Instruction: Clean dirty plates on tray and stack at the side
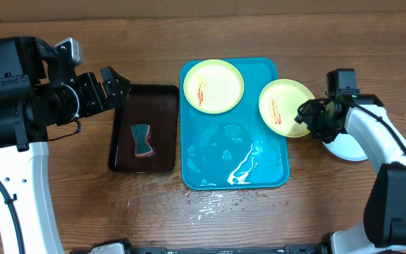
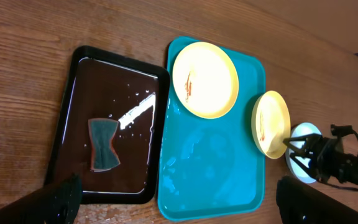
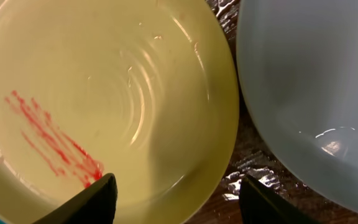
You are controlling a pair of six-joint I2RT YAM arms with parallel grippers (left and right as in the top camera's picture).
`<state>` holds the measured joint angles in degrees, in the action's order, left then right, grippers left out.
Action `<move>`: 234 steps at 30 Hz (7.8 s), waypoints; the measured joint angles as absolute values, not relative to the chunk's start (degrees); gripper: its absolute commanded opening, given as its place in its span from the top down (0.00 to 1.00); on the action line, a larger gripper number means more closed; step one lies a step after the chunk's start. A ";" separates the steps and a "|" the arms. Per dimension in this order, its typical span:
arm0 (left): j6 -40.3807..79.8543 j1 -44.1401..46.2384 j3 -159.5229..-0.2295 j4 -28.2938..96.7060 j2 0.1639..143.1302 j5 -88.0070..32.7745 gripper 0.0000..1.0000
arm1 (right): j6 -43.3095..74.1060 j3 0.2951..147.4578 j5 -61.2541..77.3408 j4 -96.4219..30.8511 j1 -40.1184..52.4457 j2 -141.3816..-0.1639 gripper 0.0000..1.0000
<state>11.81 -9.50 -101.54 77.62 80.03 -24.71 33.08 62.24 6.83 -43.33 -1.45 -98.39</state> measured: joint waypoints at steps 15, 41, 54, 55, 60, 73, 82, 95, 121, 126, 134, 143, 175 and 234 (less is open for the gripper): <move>11.31 -9.50 -101.54 78.06 80.03 -24.69 0.00 | 40.91 61.87 2.02 -41.06 -1.45 -102.98 0.96; 8.36 -9.47 -101.54 82.19 80.03 -23.20 0.00 | 38.11 59.99 1.50 -53.01 18.17 -91.88 0.91; 7.07 -6.72 -94.89 82.70 80.03 -18.31 0.00 | 7.35 61.06 1.04 -42.24 13.85 -91.88 0.61; 7.07 -6.66 -93.32 82.19 80.03 -18.17 0.00 | 5.28 61.06 1.19 -40.66 13.76 -91.92 0.61; 7.09 -6.07 -88.14 79.68 80.03 -17.50 0.00 | -4.16 60.66 4.25 -34.46 13.85 -93.67 0.58; 7.09 -2.02 -86.70 77.93 80.03 -16.86 0.00 | -10.20 59.48 7.14 -33.58 14.35 -99.96 0.59; 7.33 0.03 -86.70 78.35 80.03 -13.23 0.00 | -13.02 59.48 7.25 -34.92 14.35 -99.96 0.57; 8.62 0.03 -86.67 79.53 80.03 -10.41 0.00 | -18.90 59.46 2.81 -32.14 14.39 -100.03 0.60; 15.18 0.03 -66.76 63.07 80.05 -6.52 0.11 | 18.94 62.19 10.63 -47.44 15.09 -104.14 0.96; 16.43 0.03 -59.90 51.75 82.15 -5.28 0.19 | 17.85 62.19 10.70 -45.28 15.81 -104.31 0.96; 16.56 0.58 -58.85 44.91 96.79 -4.16 0.55 | 16.47 62.19 10.66 -44.07 17.28 -104.42 0.96; 16.56 0.78 -58.76 41.30 102.06 -4.27 0.96 | 16.43 62.22 10.66 -44.05 17.30 -104.42 0.96; 22.98 22.15 -85.08 54.78 104.31 -15.22 0.96 | 11.31 62.26 9.65 -41.01 17.37 -104.64 0.96; 29.98 30.55 -88.44 63.33 122.06 3.92 0.96 | 13.54 62.26 14.96 -40.64 18.96 -104.75 0.96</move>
<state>29.98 30.55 -88.44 63.33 122.06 3.92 13.54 62.26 14.96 -40.64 18.96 -104.75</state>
